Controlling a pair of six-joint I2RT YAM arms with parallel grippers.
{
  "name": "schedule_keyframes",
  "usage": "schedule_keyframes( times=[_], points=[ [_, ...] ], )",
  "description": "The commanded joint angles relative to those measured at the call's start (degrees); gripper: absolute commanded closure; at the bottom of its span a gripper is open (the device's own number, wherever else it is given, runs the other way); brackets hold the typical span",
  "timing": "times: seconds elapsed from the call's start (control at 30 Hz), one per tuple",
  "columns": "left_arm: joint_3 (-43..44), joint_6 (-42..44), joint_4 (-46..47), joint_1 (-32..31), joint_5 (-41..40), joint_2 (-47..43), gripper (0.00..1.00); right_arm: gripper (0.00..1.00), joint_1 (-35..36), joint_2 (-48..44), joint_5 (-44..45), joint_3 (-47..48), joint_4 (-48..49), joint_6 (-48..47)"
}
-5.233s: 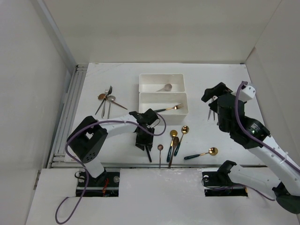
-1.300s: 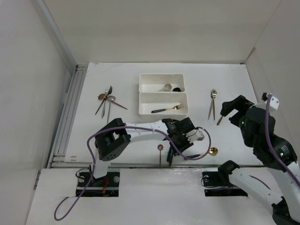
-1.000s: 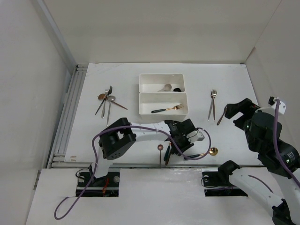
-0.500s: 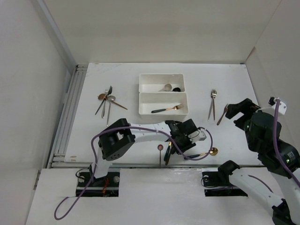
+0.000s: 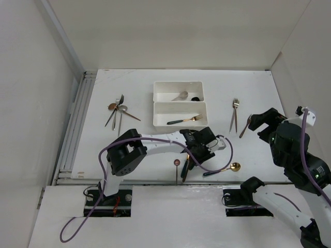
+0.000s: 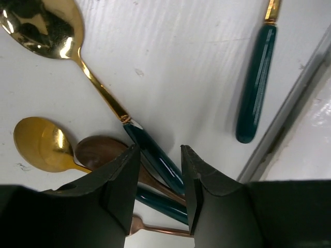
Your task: Sort the eating utensils into containers
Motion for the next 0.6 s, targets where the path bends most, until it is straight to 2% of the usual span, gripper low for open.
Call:
schedule_keyframes(
  times=[0.0,0.17,0.33,0.47,0.5,0.57],
  points=[
    [-1.27,0.83,0.28,0.36,-0.17,1.19,0.66,0.1,-0.24,0.23,1.04,2.89,-0.32,0.17],
    [-1.89,1.44,2.65,0.36,-0.71,0.67,0.66,0.1,-0.24,0.23,2.1,2.89,-0.84,0.17],
    [-1.36,1.44,1.42,0.36,1.58,3.49,0.75,0.1,-0.24,0.23,2.71,2.89,-0.84,0.17],
    [-0.84,1.44,1.42,0.36,2.2,5.33,0.88,0.1,-0.24,0.23,3.76,2.89,-0.84,0.17],
    [-0.31,1.44,1.42,0.36,2.2,6.29,0.99,0.1,-0.24,0.23,3.77,2.89,-0.84,0.17],
    [-0.31,0.83,1.42,0.36,2.2,6.91,1.0,0.1,-0.24,0.23,3.77,2.89,-0.84,0.17]
  ],
)
